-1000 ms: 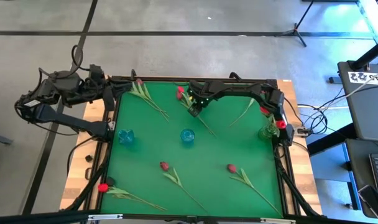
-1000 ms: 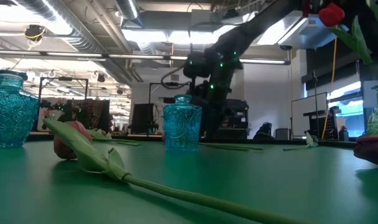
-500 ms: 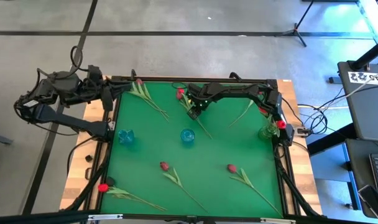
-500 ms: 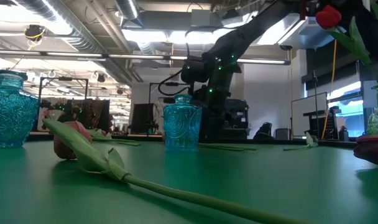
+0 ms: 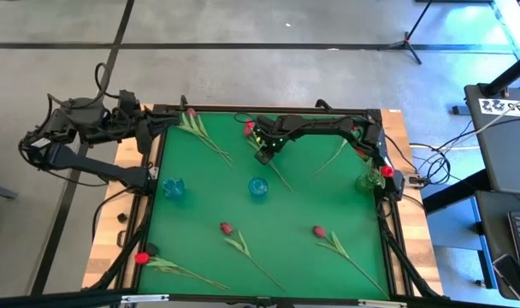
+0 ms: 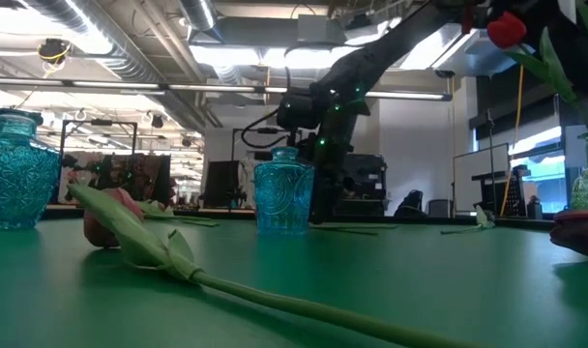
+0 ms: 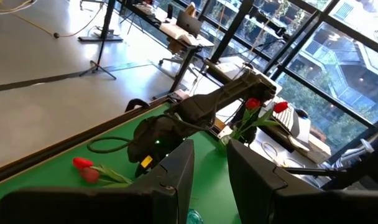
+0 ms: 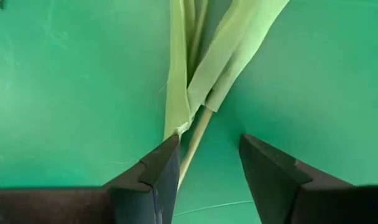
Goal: Sort flowers into vase by color
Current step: Put the pink flower into the green flower vase
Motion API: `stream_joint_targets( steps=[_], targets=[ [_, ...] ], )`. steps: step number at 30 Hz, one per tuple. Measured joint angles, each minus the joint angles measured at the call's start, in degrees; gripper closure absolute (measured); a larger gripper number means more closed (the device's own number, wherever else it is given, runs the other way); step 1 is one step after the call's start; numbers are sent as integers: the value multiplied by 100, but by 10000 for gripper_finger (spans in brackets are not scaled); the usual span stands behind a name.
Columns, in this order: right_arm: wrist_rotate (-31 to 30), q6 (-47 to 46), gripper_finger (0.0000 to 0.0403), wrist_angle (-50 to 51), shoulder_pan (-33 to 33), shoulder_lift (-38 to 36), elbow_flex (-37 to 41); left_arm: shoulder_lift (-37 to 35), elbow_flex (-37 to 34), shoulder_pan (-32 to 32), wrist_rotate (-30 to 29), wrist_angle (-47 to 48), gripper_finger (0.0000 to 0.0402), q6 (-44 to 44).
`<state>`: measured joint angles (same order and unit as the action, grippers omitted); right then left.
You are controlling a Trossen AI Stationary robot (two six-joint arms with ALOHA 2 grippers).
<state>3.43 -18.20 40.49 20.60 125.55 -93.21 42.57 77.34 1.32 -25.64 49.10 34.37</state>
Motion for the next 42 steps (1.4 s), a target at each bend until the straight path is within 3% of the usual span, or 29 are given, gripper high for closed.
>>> stream_joint_targets(
  steps=[11,15,21,23,26,35,42],
  targets=[
    [-141,227,243,170,2,8,-5,-38,-2,0,82,-7,308,-2],
    [-146,271,286,246,4,8,-2,-140,-2,0,159,-124,308,-31],
    [-130,396,386,536,19,8,0,-229,0,0,476,-672,308,-581],
    [-90,478,393,767,55,-64,3,-227,0,0,548,-751,308,-701],
    [-171,495,395,1400,92,-298,65,-197,-83,0,563,-961,308,-797],
    [-433,783,400,1504,462,-1503,41,-176,-911,0,578,-2266,308,-942],
    [62,1388,401,981,858,-2570,32,-123,-1857,-2,450,-3432,308,-970]
  ],
)
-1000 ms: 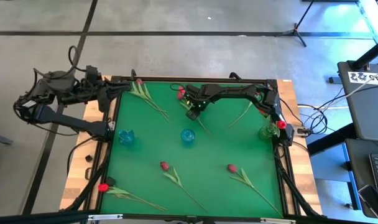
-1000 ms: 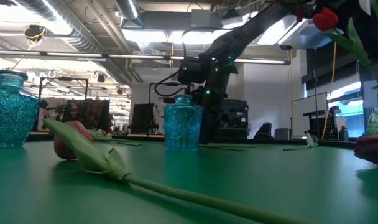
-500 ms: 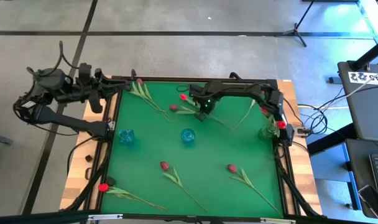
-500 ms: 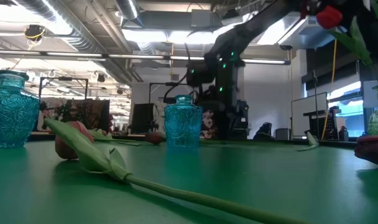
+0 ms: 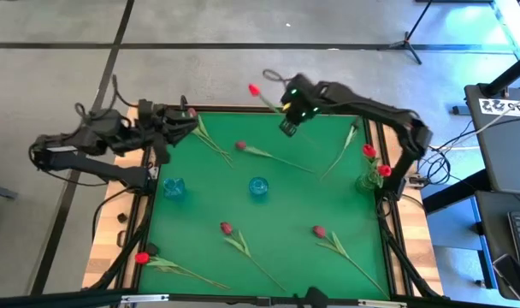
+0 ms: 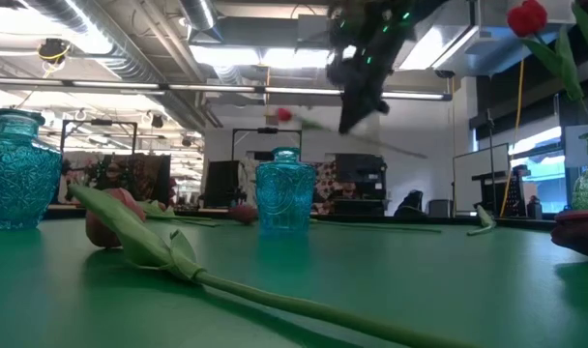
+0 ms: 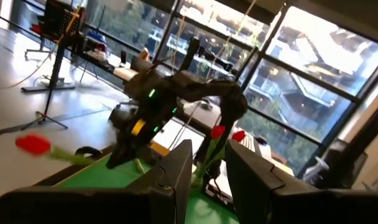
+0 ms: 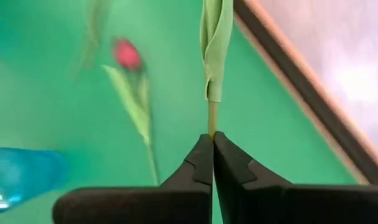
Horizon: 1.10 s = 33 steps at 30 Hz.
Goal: Sort flowers into vase by color
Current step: Put the pink flower into the green flower vase
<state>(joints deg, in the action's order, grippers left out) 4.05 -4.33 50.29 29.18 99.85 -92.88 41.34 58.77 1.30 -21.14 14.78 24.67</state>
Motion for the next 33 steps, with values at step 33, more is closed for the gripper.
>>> stream_joint_targets(
  steps=[33],
  targets=[
    [5162,-459,403,-2512,2275,-6893,2809,1912,-1478,247,-179,-4315,308,937]
  ],
)
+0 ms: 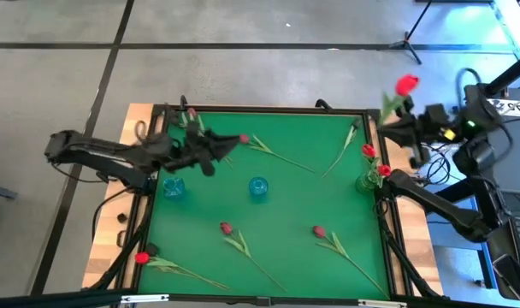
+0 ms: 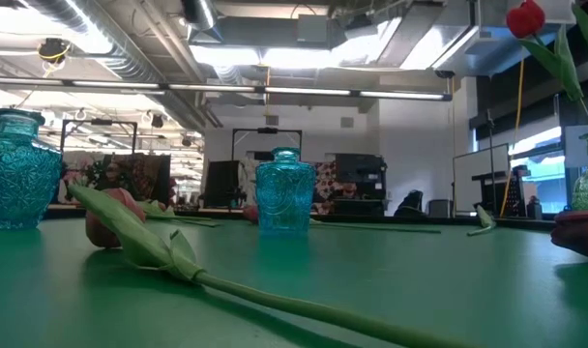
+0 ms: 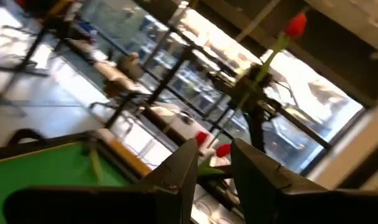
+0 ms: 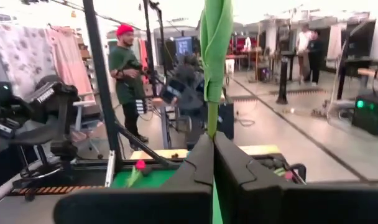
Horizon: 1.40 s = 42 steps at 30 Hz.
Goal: Sort flowers into vase by color
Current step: Put the pink flower into the green flower vase
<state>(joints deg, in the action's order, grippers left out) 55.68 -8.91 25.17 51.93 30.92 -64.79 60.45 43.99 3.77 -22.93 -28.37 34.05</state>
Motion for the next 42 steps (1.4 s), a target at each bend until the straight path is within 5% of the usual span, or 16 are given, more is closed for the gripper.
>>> stream_joint_targets(
  steps=[5,15,20,29,35,42],
  targets=[
    [400,-792,403,-384,-16,-275,-11,1149,472,150,36,-1108,308,-602],
    [-176,-1149,403,-555,-14,14,-7,3529,3231,-478,1446,-571,308,-1572],
    [-312,-1015,403,-587,-18,234,-7,4373,4229,-622,1604,-314,308,-2036],
    [-249,-1397,403,-1948,-93,1280,-7,4675,4586,-683,1387,-310,307,-2211],
    [-441,-1497,403,-2558,-982,2071,-7,4672,4588,-993,1363,50,307,-1914],
    [-1337,-1148,403,-2701,-1672,2392,-9,4666,4594,-1363,2294,44,307,-1900]
  ],
)
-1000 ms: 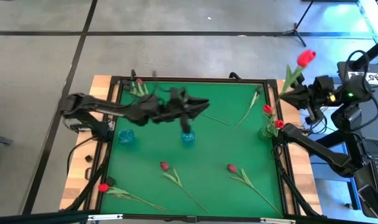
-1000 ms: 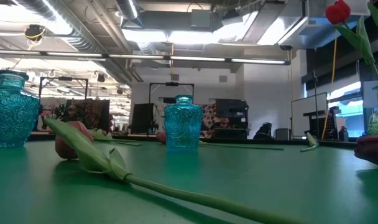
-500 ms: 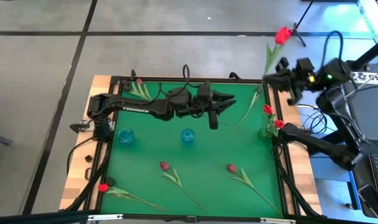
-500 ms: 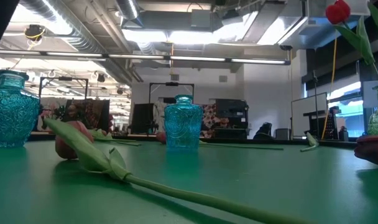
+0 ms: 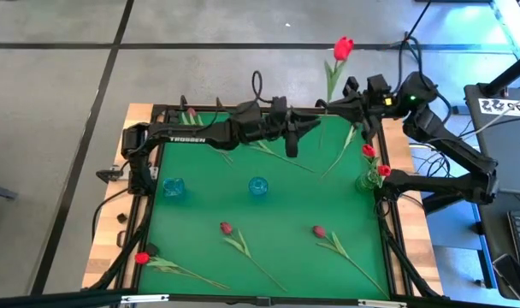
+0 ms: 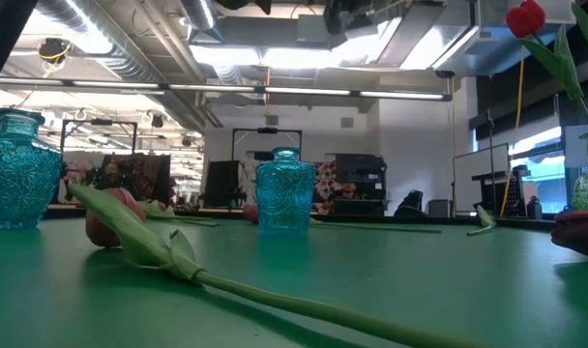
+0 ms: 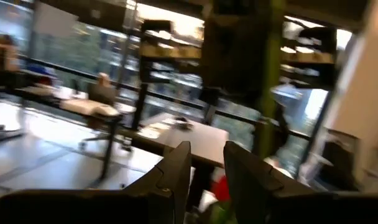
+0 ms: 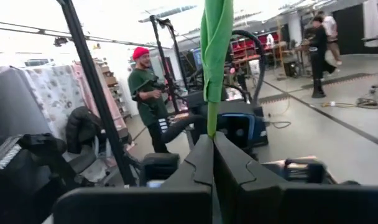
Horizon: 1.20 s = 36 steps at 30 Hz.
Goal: Sort flowers into vase by color
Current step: Put the pink flower into the green flower vase
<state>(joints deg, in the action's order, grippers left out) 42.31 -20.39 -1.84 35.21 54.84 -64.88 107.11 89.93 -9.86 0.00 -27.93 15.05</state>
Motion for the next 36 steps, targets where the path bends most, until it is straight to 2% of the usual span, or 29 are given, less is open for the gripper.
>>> stream_joint_targets(
  steps=[7,13,19,28,32,36],
  targets=[
    [-119,122,403,27,1,146,2,0,0,-85,786,75,301,309],
    [-145,196,403,53,1,199,2,4,-2,-380,1567,180,254,789],
    [-158,261,403,127,1,199,2,-8,-2,-445,1853,164,216,562],
    [120,287,403,303,10,167,2,-94,-7,-688,2624,174,213,839],
    [83,318,403,265,5,189,2,-92,-7,-740,2608,156,213,837],
    [-228,552,403,247,5,364,2,-90,-7,-765,2612,170,213,782]
  ],
)
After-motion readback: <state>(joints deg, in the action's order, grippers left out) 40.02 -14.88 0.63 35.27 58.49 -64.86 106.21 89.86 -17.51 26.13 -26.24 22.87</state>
